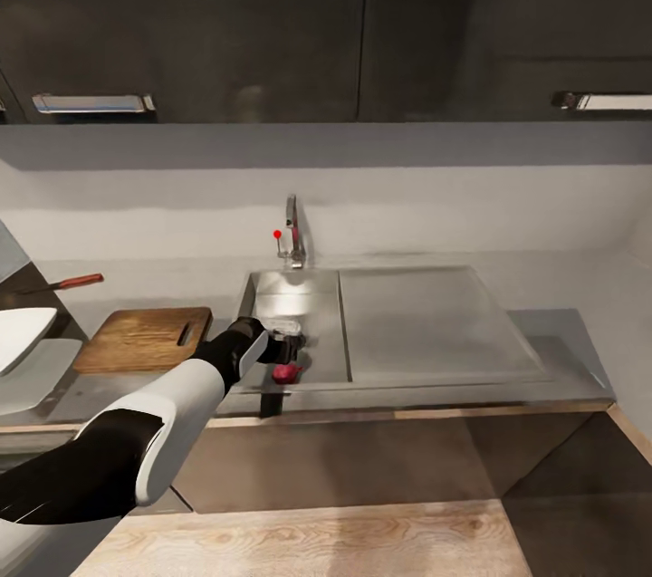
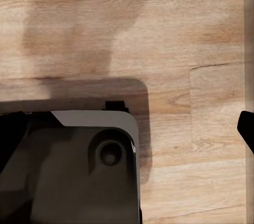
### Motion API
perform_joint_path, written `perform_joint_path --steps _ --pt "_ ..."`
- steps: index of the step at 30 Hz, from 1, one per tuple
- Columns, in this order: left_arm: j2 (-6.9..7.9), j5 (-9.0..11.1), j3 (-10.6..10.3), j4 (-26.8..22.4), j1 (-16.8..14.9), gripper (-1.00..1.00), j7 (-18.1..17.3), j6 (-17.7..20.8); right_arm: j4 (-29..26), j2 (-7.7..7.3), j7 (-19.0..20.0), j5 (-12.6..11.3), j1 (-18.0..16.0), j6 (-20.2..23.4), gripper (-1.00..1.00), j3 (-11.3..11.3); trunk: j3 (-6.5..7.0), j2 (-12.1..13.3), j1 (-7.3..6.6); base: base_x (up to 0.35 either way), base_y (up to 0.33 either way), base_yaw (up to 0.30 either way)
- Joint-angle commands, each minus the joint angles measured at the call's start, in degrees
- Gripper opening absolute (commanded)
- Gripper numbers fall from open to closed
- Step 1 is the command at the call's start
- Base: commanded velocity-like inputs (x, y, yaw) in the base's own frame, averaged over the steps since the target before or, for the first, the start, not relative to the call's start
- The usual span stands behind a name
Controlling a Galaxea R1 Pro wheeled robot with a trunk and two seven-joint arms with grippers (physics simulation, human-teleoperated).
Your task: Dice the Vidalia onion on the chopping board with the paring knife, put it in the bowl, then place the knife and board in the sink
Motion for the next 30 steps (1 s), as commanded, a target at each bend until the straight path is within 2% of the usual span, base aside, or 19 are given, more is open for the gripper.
perform_joint_path --steps 1,9,30 --pt "0.03 0.4 -0.5 -0.1 0.0 1.00 -0.1 0.3 0.0 0.00 -0.1 -0.6 0.0 -0.2 1.00 0.5 -0.20 -0.1 0.04 0.170 0.000 0.000" --pt "0.09 0.4 -0.5 0.0 0.0 1.00 -0.7 0.3 0.0 0.00 -0.1 -0.6 0.0 -0.2 1.00 0.5 -0.95 -0.1 0.04 0.173 0.000 0.000" --pt "0.04 0.4 -0.5 0.9 0.8 1.00 -0.9 0.2 0.0 0.00 -0.2 -0.6 0.0 -0.2 1.00 0.5 -2.90 -0.1 0.04 0.009 0.000 0.000"
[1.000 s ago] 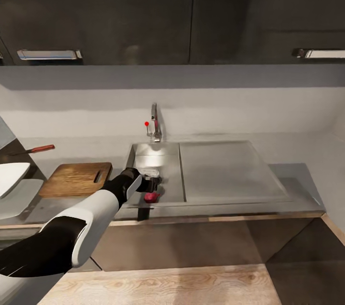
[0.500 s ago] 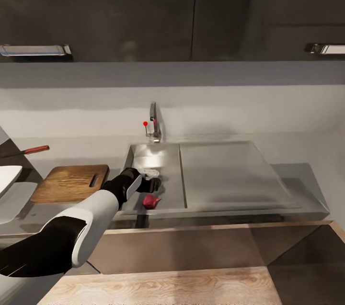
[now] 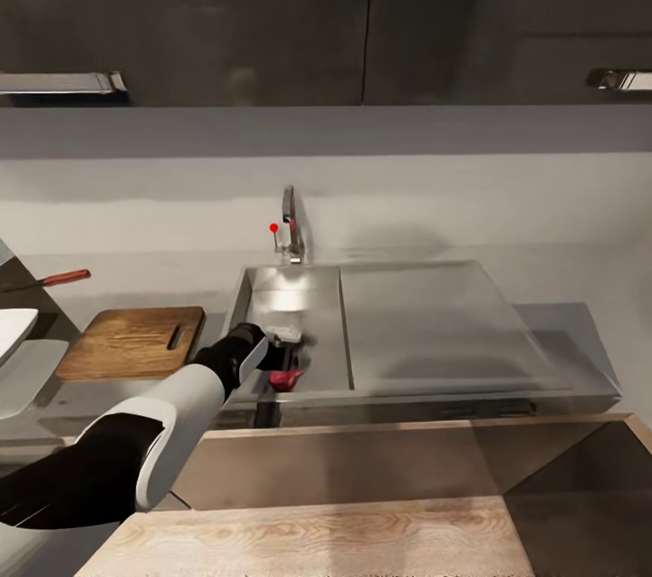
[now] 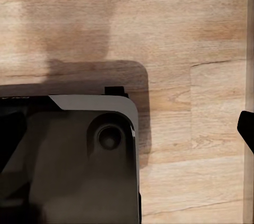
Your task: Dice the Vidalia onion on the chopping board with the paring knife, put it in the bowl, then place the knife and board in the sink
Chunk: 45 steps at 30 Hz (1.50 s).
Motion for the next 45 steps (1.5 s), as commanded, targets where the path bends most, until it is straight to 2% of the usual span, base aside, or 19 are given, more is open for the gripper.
perform_joint_path --steps 1,24,45 --pt "0.05 0.4 -0.5 -0.1 0.0 1.00 0.0 0.3 0.0 0.00 -0.1 -0.5 0.0 -0.2 1.00 0.5 -0.20 -0.1 0.03 0.000 0.000 0.000" --pt "0.02 0.4 -0.5 0.0 0.3 1.00 0.0 0.3 0.0 0.00 -0.2 -0.5 0.0 -0.2 1.00 0.4 -2.23 -0.1 0.03 0.000 0.000 0.000" --pt "0.10 0.4 -0.5 0.0 0.3 1.00 0.1 0.3 0.0 -0.07 -0.2 -0.5 0.0 -0.2 1.00 0.5 -2.38 -0.1 0.03 0.000 0.000 0.000"
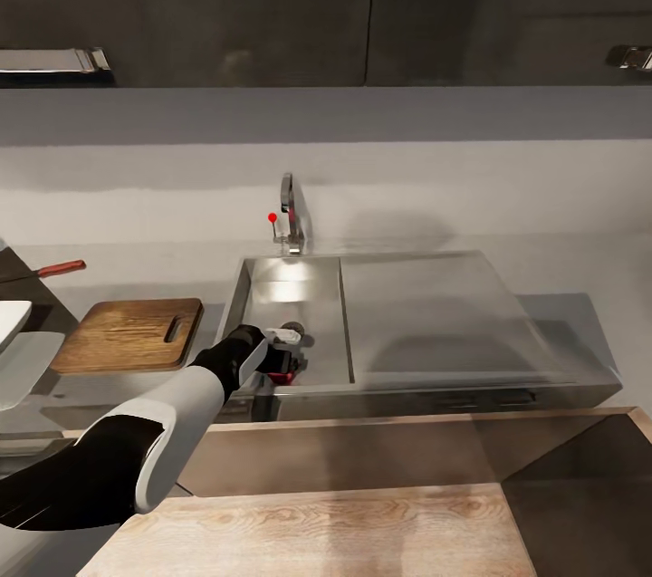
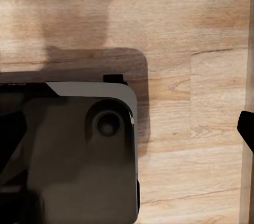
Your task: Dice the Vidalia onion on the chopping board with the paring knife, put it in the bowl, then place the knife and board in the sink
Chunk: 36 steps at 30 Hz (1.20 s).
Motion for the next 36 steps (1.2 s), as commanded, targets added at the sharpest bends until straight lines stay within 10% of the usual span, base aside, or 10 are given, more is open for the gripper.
perform_joint_path --steps 1,6,7,36 --pt "0.04 0.4 -0.5 -0.1 0.0 1.00 0.0 0.3 0.0 0.00 -0.1 -0.6 0.0 -0.2 1.00 0.5 -0.10 -0.1 0.03 0.000 0.000 0.000" --pt "0.04 0.4 -0.5 -0.1 0.0 1.00 0.0 0.3 0.0 -0.14 -0.1 -0.8 0.0 -0.2 1.00 0.2 -0.10 -0.1 0.03 0.000 0.000 0.000" --pt "0.04 0.4 -0.5 0.0 0.0 -1.00 0.0 0.3 0.0 -0.17 -0.1 -0.8 0.0 -0.2 1.00 0.2 -0.10 -0.1 0.03 0.000 0.000 0.000" --pt "0.22 0.4 -0.4 -0.3 0.0 -1.00 0.2 0.4 -0.1 -0.10 -0.3 -1.2 0.0 -0.1 1.00 -0.2 1.51 -0.1 0.03 0.000 0.000 0.000"
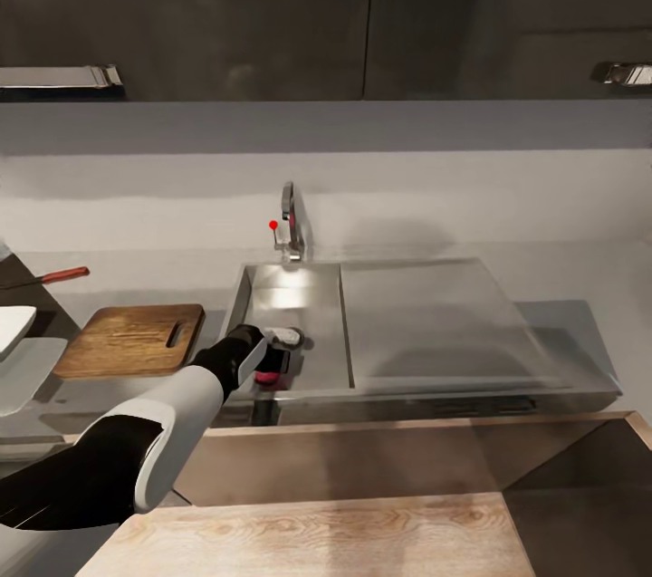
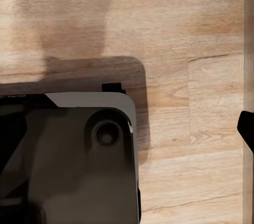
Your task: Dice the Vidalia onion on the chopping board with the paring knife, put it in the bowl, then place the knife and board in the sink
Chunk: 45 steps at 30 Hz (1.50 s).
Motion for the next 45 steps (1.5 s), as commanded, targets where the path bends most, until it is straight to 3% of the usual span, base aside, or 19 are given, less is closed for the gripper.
perform_joint_path --steps 1,7,12,24,27,34,37,40,45 --pt "0.04 0.3 -0.5 -0.2 0.0 -1.00 -0.1 0.3 0.0 0.00 -0.1 -0.5 0.0 -0.2 1.00 0.5 -0.01 -0.1 0.03 0.000 0.000 0.000" --pt "0.04 0.3 -0.3 -1.6 0.0 -1.00 0.0 0.4 0.0 0.00 -0.1 -0.5 0.0 -0.2 1.00 0.5 0.54 -0.1 0.03 0.000 0.000 0.000" --pt "0.11 0.3 -0.3 -5.6 0.0 -1.00 0.1 0.8 0.0 0.00 -0.1 -0.5 0.0 -0.2 1.00 0.5 1.00 -0.1 0.03 0.000 0.000 0.000" --pt "0.28 0.3 -0.4 -27.2 1.1 -1.00 0.1 13.1 0.0 0.03 0.0 -0.4 0.0 -0.2 1.00 0.5 2.10 -0.1 0.03 0.000 0.000 0.000" --pt "0.36 0.3 -0.5 -35.1 4.4 -1.00 0.1 14.0 0.0 0.01 0.1 -0.4 0.0 -0.2 1.00 0.5 2.37 -0.1 0.03 0.000 0.000 0.000" --pt "1.15 0.3 -0.7 -59.2 19.2 -1.00 0.0 15.8 0.0 0.00 0.0 -0.4 0.0 -0.2 1.00 0.5 3.01 -0.1 0.03 0.000 0.000 0.000" --pt "1.53 0.3 -0.7 -66.7 23.6 -1.00 -0.1 16.0 0.0 0.00 0.0 -0.4 0.0 -0.3 1.00 0.5 3.29 -0.1 0.03 0.000 0.000 0.000" --pt "1.67 0.2 -0.7 -71.7 26.0 -1.00 -0.1 16.0 0.0 0.00 0.0 -0.4 0.0 -0.3 1.00 0.5 3.56 -0.1 0.03 0.000 0.019 0.000" --pt "1.70 0.2 -0.7 -73.2 26.6 -1.00 -0.1 16.0 0.0 -0.05 0.0 -0.4 0.0 -0.3 1.00 0.5 4.02 -0.1 0.03 0.000 0.120 0.000"
